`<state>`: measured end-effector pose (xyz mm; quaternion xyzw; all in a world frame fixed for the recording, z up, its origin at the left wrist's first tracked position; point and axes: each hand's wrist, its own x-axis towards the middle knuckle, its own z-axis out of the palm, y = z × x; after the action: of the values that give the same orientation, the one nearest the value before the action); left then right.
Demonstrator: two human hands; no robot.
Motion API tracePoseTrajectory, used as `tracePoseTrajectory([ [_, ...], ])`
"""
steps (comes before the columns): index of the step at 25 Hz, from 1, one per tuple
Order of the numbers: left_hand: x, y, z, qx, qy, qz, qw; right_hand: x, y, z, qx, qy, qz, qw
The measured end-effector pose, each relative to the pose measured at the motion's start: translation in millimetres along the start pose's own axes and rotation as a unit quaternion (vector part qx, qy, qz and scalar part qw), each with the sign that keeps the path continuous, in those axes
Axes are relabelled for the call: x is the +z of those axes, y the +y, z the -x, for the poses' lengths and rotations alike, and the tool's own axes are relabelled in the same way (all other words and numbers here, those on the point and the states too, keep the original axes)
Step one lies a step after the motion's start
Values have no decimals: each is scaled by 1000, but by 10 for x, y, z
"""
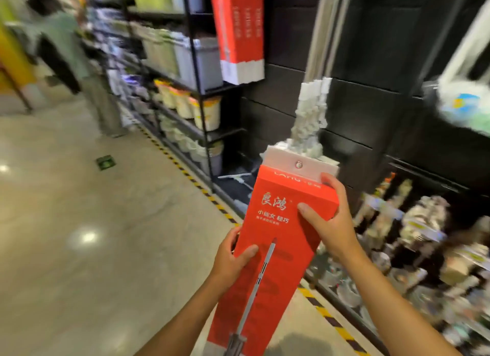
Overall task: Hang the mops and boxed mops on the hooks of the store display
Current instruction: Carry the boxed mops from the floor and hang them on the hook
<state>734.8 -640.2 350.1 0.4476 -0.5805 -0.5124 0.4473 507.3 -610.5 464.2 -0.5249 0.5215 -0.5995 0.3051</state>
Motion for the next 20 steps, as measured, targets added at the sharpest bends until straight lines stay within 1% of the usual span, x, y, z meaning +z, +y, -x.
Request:
tracePoseTrajectory([
  [5,-1209,-100,-203,-10,138,-8,990,1396,51,-638,-7,-135,-44,990],
  [9,-2089,-177,-433,-13,232,-23,972,2525,203,-1179,-30,-200,-64,977],
  [16,-3424,-184,-895,-11,370,-40,928,4381,266,-2068,-51,-327,-119,936],
  [20,-4024,-258,-1141,-20,427,-39,903,5268,246,-2389,-54,-395,-139,907],
])
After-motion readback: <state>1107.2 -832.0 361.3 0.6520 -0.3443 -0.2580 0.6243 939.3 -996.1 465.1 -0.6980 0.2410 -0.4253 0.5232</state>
